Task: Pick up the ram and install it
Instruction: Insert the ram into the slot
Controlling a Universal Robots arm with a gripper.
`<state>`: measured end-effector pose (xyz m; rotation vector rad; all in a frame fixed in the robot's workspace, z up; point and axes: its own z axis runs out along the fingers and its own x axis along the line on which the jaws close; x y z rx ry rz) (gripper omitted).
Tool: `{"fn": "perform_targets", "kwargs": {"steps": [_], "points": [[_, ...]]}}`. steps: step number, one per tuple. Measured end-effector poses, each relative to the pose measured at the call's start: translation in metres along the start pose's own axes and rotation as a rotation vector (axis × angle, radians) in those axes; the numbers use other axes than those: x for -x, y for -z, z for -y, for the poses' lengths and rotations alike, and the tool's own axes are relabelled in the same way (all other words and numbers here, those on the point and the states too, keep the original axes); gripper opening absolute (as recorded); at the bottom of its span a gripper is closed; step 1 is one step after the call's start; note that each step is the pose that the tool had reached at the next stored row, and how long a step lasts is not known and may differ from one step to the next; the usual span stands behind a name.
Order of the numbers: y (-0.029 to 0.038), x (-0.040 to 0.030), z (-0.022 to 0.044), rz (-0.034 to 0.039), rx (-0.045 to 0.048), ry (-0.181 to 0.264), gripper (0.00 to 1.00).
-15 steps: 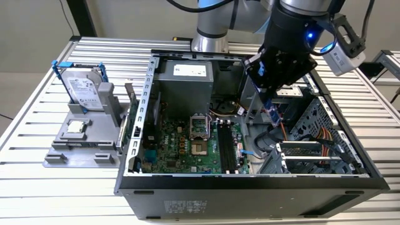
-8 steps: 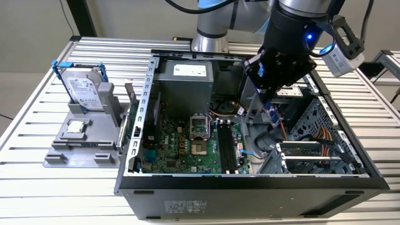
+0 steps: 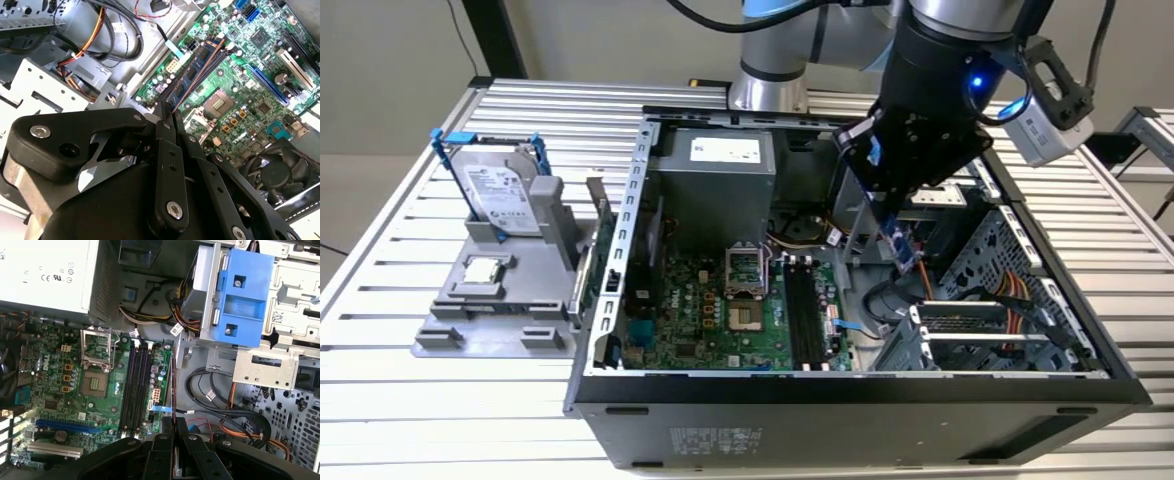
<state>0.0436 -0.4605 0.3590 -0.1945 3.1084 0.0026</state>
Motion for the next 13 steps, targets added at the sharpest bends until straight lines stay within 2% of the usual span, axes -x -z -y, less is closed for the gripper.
{"fn": "perform_targets", "kwargs": {"steps": [9,13], "points": [[-0.0022,-0.0026,-0.0003,0.0006,0.0001,-0.001,0.00],[-0.0034,-0.0027,-0.0003,0.0004,-0.0005,-0.020,0.00]]}}
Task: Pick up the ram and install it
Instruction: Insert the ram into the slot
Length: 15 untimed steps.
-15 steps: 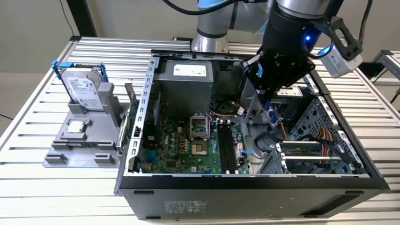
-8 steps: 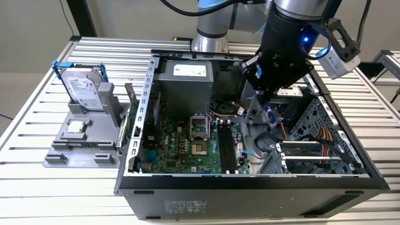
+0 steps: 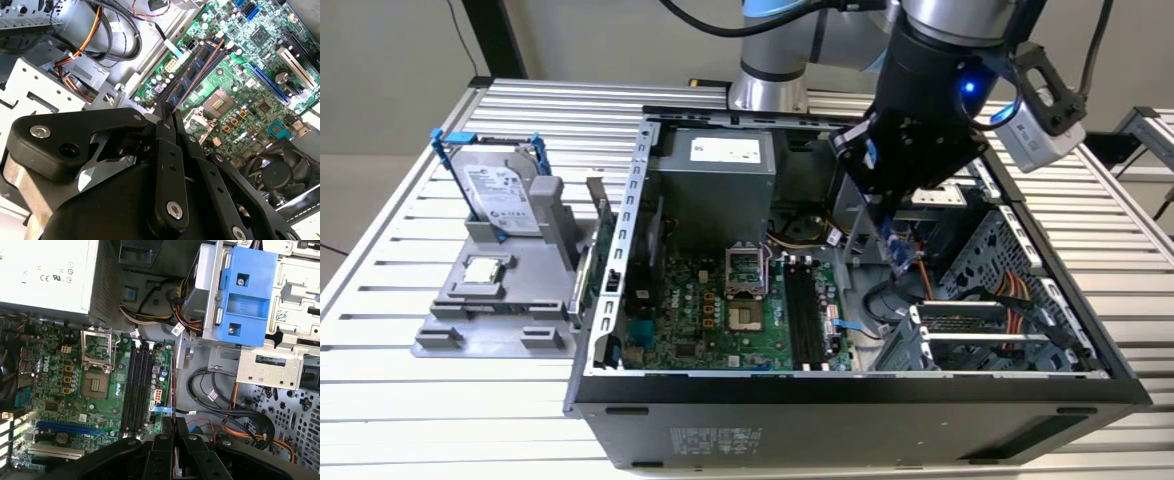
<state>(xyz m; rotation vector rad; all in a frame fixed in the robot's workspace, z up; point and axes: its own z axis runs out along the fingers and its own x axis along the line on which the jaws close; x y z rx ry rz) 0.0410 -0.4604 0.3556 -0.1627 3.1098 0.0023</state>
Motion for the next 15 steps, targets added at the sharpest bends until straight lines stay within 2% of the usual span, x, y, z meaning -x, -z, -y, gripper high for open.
{"fn": "perform_targets", "kwargs": {"steps": [3,15], "points": [[-0.0010,0.0000,0.0000,0.0000,-0.0004,-0.016,0.00],[-0.0069,-0.0002,0.0000,0.0000,-0.0008,-0.019,0.00]]}}
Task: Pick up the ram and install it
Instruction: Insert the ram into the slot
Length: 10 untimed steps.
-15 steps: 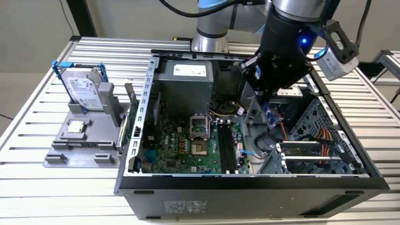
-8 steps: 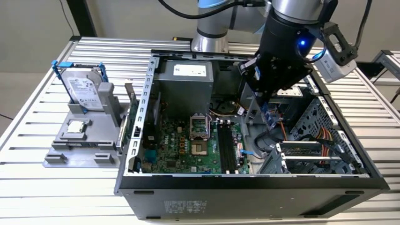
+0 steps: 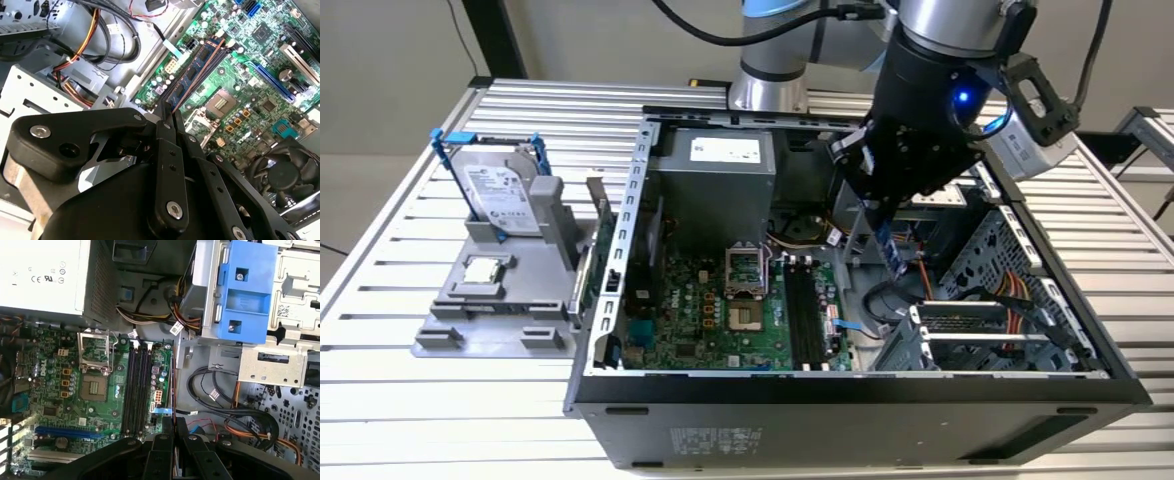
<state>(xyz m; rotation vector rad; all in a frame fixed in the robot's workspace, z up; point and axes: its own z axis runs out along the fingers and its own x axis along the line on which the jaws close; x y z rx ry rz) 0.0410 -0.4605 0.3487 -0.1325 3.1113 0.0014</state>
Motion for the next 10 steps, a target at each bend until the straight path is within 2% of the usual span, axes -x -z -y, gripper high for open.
{"fn": "perform_targets", "kwargs": {"steps": [10], "points": [[-0.0014,0.0000,0.0000,0.0000,0.0002,0.000,0.00]]}}
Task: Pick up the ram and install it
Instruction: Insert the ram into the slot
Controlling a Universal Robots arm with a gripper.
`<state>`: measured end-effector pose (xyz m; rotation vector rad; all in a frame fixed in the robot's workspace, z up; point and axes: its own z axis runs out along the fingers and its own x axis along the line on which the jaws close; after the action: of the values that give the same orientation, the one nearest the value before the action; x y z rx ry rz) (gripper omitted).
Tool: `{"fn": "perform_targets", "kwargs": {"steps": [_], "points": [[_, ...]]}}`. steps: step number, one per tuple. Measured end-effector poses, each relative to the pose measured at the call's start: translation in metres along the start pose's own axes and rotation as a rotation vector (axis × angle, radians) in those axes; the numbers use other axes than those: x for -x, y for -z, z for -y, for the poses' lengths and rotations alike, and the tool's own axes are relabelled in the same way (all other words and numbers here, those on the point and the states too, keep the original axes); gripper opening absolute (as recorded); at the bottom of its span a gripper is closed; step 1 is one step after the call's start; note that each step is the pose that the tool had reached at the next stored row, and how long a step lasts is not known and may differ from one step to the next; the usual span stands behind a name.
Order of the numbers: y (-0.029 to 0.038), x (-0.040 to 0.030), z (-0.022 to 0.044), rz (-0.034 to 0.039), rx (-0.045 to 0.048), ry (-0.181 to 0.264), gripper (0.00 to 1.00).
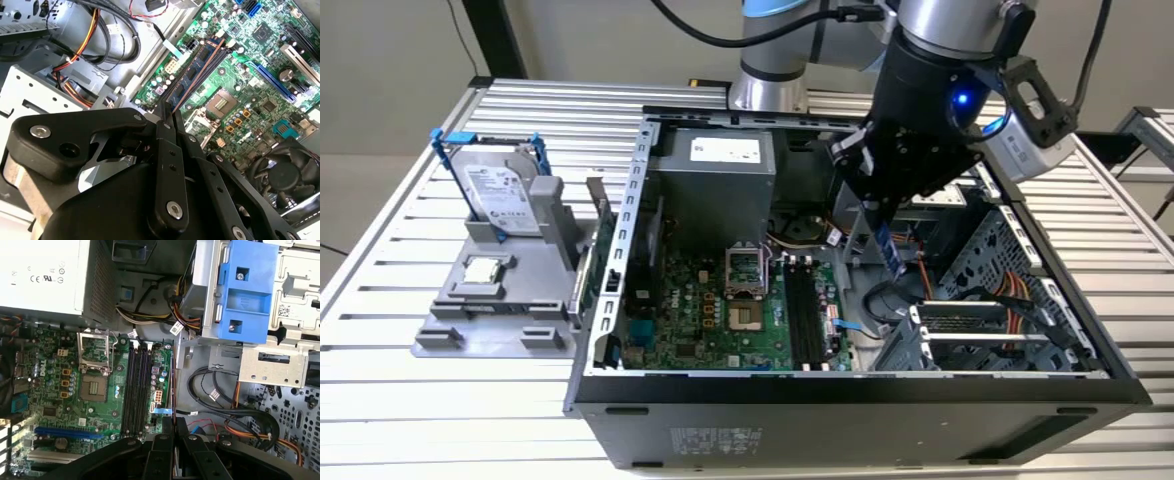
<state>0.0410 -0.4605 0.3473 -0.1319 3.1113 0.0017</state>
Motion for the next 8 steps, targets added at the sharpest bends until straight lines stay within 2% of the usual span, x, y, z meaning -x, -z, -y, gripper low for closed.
{"fn": "perform_targets", "kwargs": {"steps": [8], "points": [[-0.0044,-0.0001,0.0000,0.0000,-0.0004,0.000,0.00]]}}
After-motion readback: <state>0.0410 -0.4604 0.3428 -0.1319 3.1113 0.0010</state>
